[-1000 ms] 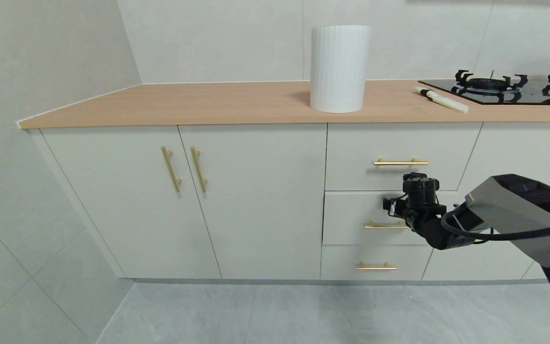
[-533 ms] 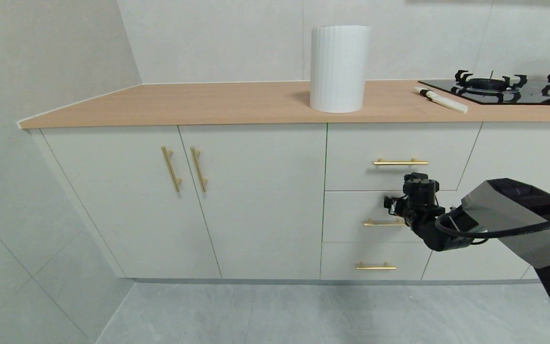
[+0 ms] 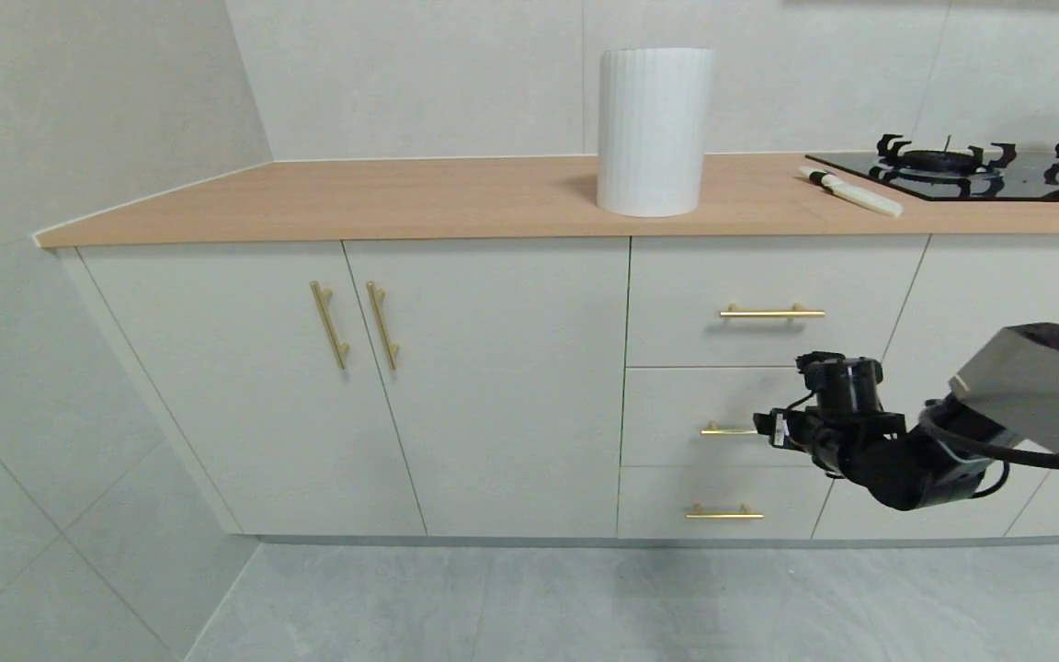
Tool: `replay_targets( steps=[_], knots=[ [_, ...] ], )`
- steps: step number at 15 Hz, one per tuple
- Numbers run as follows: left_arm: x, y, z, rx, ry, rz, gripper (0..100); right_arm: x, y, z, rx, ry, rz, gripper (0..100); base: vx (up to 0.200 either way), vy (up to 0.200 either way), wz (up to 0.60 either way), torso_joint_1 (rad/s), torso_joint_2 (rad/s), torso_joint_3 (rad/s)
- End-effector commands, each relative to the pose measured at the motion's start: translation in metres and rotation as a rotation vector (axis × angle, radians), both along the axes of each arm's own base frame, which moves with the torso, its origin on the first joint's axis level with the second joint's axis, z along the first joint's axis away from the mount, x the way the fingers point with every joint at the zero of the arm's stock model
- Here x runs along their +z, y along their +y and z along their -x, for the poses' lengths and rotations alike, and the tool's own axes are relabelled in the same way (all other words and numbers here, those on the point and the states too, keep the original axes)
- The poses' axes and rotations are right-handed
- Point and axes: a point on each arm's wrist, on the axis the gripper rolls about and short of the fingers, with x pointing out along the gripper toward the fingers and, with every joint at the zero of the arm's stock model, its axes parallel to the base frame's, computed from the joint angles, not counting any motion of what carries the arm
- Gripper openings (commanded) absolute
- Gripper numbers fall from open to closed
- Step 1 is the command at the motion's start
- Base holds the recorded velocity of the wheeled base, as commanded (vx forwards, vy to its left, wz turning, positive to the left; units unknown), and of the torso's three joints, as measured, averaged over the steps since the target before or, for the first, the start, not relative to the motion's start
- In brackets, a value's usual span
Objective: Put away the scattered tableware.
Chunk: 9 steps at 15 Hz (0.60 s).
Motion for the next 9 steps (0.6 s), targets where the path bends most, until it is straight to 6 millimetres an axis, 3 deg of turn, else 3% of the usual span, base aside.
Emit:
replay_targets(
  steps=[1, 6, 9],
  knots=[
    [0.0, 0.0, 0.0, 0.001, 0.0, 0.0, 100, 0.086, -0.008, 0.085, 0.046, -0.1, -0.016, 100, 0.0, 0.0, 0.0, 0.0, 0.0, 0.0],
    [0.0, 0.0, 0.0, 0.001, 0.001, 0.0, 100, 0.196, -0.038, 0.222, 0.054, -0.472, 0.023, 100, 0.0, 0.0, 0.0, 0.0, 0.0, 0.0],
    [0.0, 0.0, 0.0, 0.001, 0.0, 0.0, 100, 0.223, -0.056, 0.308, 0.051, -0.561, 0.074, 100, 0.0, 0.0, 0.0, 0.0, 0.0, 0.0]
  ],
)
